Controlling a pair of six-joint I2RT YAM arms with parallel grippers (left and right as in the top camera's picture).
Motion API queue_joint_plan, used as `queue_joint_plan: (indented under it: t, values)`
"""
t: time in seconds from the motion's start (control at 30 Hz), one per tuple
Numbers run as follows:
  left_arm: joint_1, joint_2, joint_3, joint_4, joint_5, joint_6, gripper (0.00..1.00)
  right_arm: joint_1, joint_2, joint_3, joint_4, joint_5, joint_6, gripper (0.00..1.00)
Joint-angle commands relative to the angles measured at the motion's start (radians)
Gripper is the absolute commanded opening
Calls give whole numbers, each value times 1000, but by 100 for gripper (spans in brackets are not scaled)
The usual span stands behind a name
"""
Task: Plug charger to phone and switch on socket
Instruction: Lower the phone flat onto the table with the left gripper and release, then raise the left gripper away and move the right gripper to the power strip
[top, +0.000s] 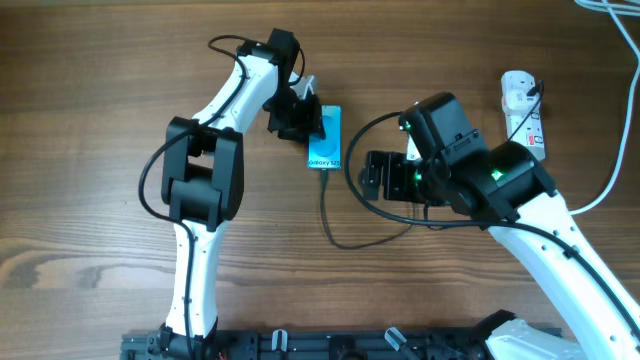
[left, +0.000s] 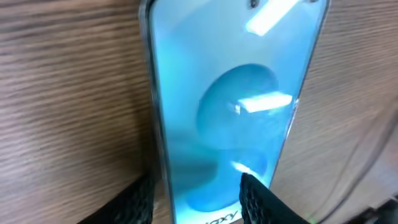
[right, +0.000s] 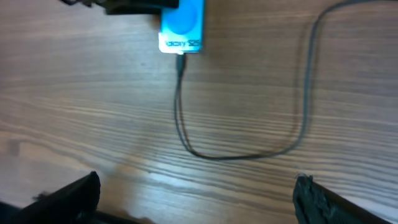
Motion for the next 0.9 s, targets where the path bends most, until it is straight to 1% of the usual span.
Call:
queue_joint_plan:
  t: [0.0, 0.1, 0.13, 0.17, 0.2, 0.23, 0.27, 0.3, 0.37, 0.43, 0.5, 0.6, 0.73, 0.87]
  values:
    - [1, 23, -18, -13, -171, -49, 57, -2, 14, 16, -13, 52, 9, 100]
    - [3, 18, -15, -26, -182, -53, 57, -2, 14, 16, -14, 89, 16, 99]
    - [5, 11, -14, -32, -182, -65, 58, -3, 14, 16, -24, 128, 52, 100]
    - [8, -5, -14, -39, -183, -72, 59, -10, 14, 16, -40, 159, 87, 100]
    - [11, -20, -14, -42, -183, -72, 65, -21, 14, 17, -48, 160, 89, 99]
    - [16, -54, -14, -42, -204, -89, 100, -56, 17, 27, -73, 137, 65, 99]
    - [22, -104, -14, -41, -283, -150, 100, -108, 30, 59, -121, 125, 50, 99]
    - [26, -146, -14, -37, -340, -187, 100, -161, 47, 97, -162, 127, 42, 99]
    - [30, -233, -10, -27, -422, -228, 100, -282, 91, 192, -230, 126, -22, 100]
    - [32, -344, -10, -7, -468, -233, 100, -441, 160, 318, -266, 129, -113, 99]
    - [31, -458, -10, 10, -485, -232, 100, -590, 230, 394, -246, 153, -130, 99]
    - [31, -549, -10, -12, -484, -232, 100, -796, 346, 404, -168, 175, -81, 99]
    - [31, -583, -10, -57, -484, -232, 100, -961, 504, 404, -140, 164, -79, 100]
    - [31, -583, -11, -57, -484, -232, 100, -1027, 612, 404, -81, 149, -85, 100]
